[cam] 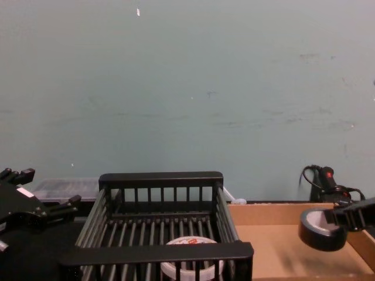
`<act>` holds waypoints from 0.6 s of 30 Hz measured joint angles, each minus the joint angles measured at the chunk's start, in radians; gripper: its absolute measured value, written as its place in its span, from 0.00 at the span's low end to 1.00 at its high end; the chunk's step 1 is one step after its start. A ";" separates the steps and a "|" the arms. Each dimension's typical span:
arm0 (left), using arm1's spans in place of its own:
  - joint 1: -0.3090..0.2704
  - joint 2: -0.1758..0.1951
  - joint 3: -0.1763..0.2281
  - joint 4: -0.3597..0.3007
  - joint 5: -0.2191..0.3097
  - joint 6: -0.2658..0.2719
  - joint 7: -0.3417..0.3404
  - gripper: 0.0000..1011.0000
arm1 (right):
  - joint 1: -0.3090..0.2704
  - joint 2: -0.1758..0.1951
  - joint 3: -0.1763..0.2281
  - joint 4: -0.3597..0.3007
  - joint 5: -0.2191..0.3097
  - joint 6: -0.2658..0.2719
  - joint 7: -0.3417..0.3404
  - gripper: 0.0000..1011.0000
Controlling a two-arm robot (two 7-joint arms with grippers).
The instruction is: Pick up the white tape and place it into the black box , Pick up the silver tape and place it into the brown box.
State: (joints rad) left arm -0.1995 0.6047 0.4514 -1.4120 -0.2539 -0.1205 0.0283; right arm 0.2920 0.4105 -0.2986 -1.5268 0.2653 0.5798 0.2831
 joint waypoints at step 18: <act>0.000 0.000 0.000 0.000 0.000 0.000 0.000 0.99 | -0.001 0.004 -0.004 -0.005 0.001 0.000 0.002 0.16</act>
State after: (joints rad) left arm -0.1995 0.6046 0.4514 -1.4120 -0.2539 -0.1205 0.0283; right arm 0.2913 0.4147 -0.3028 -1.5314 0.2662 0.5794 0.2853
